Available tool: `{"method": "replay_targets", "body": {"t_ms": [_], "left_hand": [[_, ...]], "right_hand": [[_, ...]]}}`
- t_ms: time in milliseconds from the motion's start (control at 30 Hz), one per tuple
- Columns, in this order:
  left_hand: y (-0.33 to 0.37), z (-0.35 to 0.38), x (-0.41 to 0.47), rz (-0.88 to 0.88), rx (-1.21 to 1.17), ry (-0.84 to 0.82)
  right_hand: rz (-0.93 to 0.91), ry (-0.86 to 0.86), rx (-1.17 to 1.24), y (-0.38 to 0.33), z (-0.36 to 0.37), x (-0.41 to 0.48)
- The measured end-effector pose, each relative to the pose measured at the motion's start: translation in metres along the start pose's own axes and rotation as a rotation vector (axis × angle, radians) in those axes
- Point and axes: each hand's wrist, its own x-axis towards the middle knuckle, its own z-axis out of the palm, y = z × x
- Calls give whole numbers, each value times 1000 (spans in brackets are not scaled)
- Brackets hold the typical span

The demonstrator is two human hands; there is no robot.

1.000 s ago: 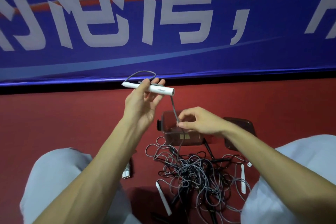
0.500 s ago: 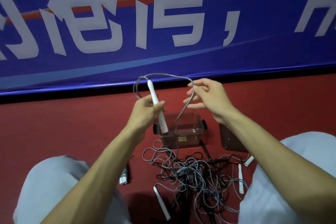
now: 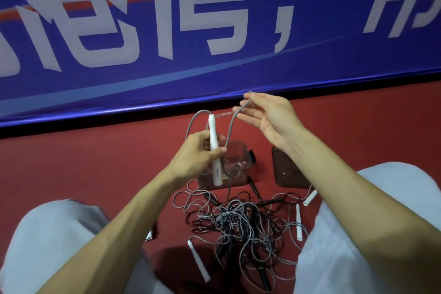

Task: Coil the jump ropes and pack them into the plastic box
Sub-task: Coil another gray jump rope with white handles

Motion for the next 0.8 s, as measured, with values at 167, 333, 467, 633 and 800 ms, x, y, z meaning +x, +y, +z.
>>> {"method": "replay_targets", "body": {"t_ms": [167,333,467,633,800], "left_hand": [[5,-3,0,-14,-176,97],[13,-21,-3,-26,-435,191],[21,-36,-10,6,-547,184],[26,-55,-16,15,-654,250],[25,-79,-19,1,-861,383]], "right_hand": [[19,26,-445,15,0,2],[59,-138,-1013,41,-3,2],[99,-396,-1185,52,8,-7],[56,-496,-1139,67,15,-10],[-46,-564,-1040,68,19,-8]]}}
